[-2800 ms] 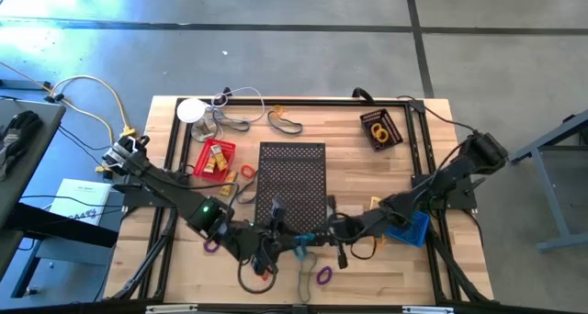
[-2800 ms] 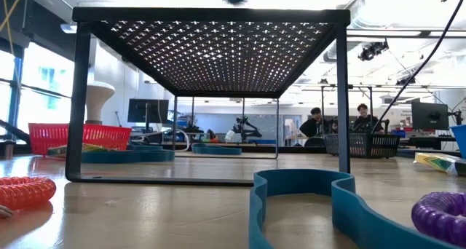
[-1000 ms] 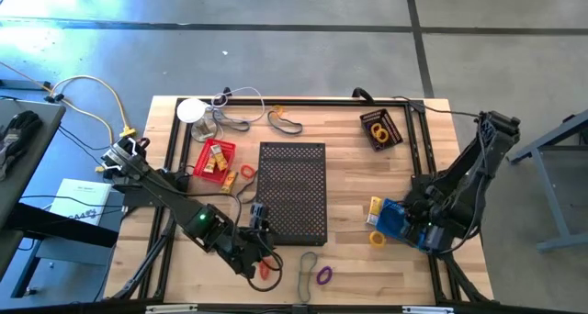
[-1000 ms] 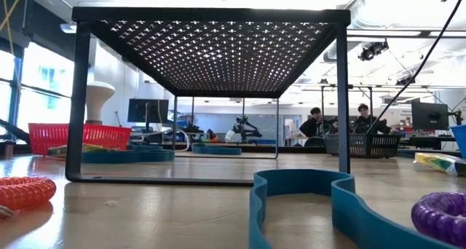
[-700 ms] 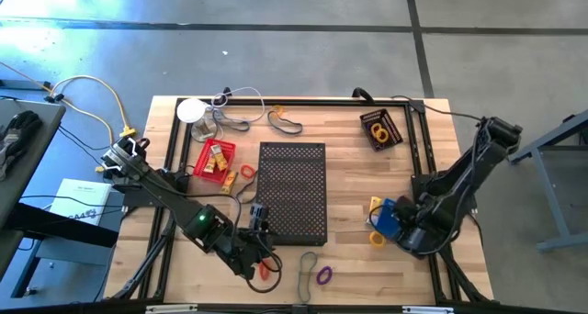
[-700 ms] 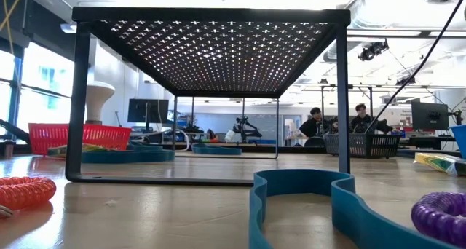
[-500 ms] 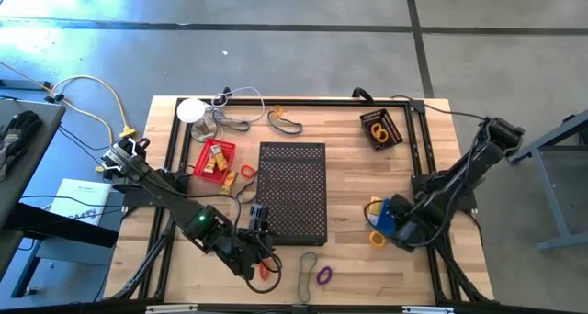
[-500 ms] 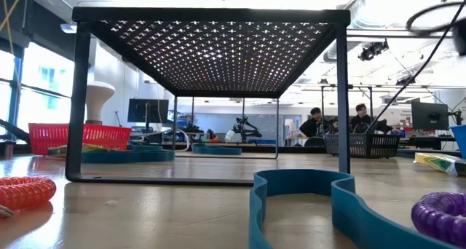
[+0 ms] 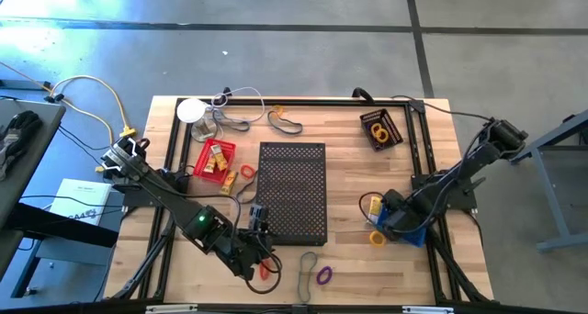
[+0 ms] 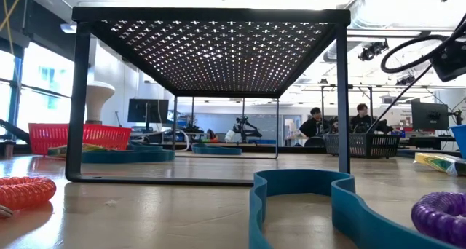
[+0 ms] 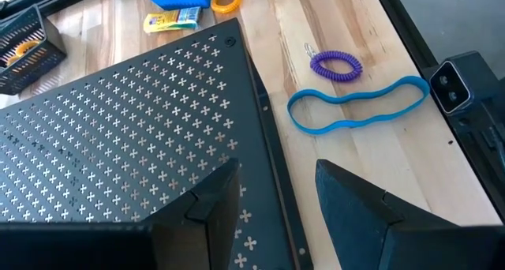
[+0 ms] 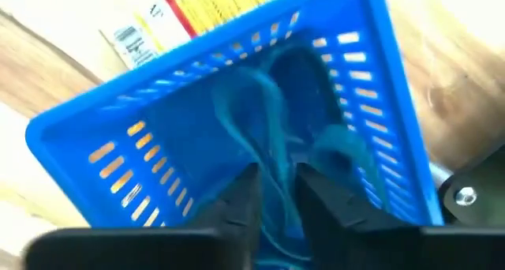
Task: Pick & Place Office Desk Supplies
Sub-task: Put the blue rubber band into the blue bin, then put the yellow spring keychain into the black bin
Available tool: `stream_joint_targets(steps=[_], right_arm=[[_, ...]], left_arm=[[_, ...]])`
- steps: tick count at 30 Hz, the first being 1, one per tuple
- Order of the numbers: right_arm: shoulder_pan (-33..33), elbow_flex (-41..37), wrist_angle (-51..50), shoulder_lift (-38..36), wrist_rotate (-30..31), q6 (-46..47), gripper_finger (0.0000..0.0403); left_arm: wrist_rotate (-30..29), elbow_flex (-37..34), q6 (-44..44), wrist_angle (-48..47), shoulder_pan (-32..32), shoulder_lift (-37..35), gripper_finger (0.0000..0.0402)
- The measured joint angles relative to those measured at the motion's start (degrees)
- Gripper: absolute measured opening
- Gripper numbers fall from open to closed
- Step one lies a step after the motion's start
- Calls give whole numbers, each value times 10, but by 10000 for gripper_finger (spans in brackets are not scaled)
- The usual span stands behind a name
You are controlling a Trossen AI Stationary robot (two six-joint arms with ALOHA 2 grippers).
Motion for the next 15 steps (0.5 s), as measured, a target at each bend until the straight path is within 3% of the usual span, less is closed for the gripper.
stream_joint_targets(steps=[7,10,15], right_arm=[[-16,0,-19,0,-49,-48,172],[-27,0,-24,-10,-59,-59,195],[-40,9,-41,-51,-20,-58,210]], left_arm=[[0,0,0,-4,0,0,159],[0,0,0,-4,0,0,159],[0,0,0,-4,0,0,159]])
